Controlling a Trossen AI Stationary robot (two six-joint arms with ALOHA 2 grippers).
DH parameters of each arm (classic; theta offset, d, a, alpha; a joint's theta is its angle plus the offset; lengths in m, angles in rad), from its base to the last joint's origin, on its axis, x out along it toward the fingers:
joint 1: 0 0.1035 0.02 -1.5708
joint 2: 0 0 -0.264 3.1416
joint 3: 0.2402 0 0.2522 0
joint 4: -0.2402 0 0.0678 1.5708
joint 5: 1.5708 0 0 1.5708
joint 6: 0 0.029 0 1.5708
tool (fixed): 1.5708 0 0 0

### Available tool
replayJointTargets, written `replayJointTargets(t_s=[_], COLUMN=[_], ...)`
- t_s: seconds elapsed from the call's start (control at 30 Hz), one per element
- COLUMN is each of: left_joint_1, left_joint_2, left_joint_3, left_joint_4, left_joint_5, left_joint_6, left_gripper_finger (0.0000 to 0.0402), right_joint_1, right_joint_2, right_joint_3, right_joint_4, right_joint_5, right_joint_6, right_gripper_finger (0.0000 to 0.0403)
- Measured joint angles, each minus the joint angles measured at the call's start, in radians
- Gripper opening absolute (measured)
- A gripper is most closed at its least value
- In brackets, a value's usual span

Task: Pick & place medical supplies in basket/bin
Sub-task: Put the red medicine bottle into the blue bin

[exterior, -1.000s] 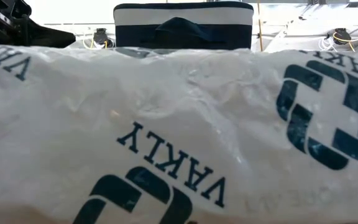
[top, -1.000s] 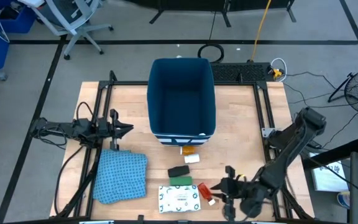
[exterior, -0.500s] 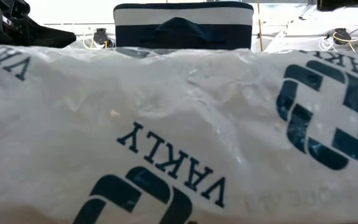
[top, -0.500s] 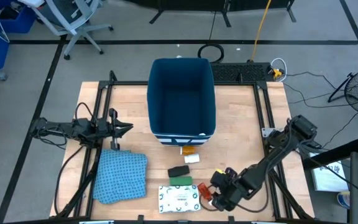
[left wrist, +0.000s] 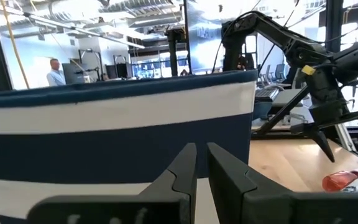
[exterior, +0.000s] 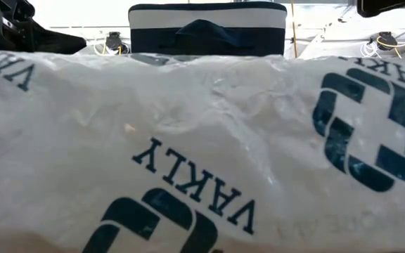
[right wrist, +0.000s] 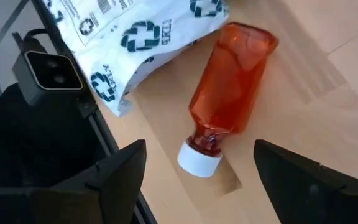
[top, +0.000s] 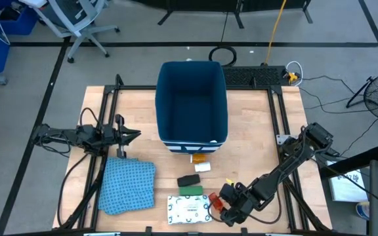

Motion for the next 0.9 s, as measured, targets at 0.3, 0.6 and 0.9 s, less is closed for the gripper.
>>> replayJointTargets(t_s=[0.3, 0.6, 0.9], left_joint_1=[0.000, 0.000, 0.000], left_joint_2=[0.000, 0.000, 0.000], left_joint_3=[0.000, 0.000, 0.000], left_joint_4=[-0.052, -0.050, -0.050], left_joint_5=[0.000, 0.001, 0.000], left_joint_6=[-0.025, -0.049, -0.009], left_gripper_finger=[0.0042, 0.0042, 0.0042], right_joint_1=[0.019, 0.014, 0.009], right_joint_2=[0.066, 0.092, 0.166], right_joint_3=[0.128, 0.139, 0.139], right_joint_4=[-0.120, -0.161, -0.130], right_joint_5=[-0.001, -0.023, -0.036], right_joint_6=[-0.003, 0.016, 0.019], right_gripper_finger=[0.0288, 0.0288, 0.0288])
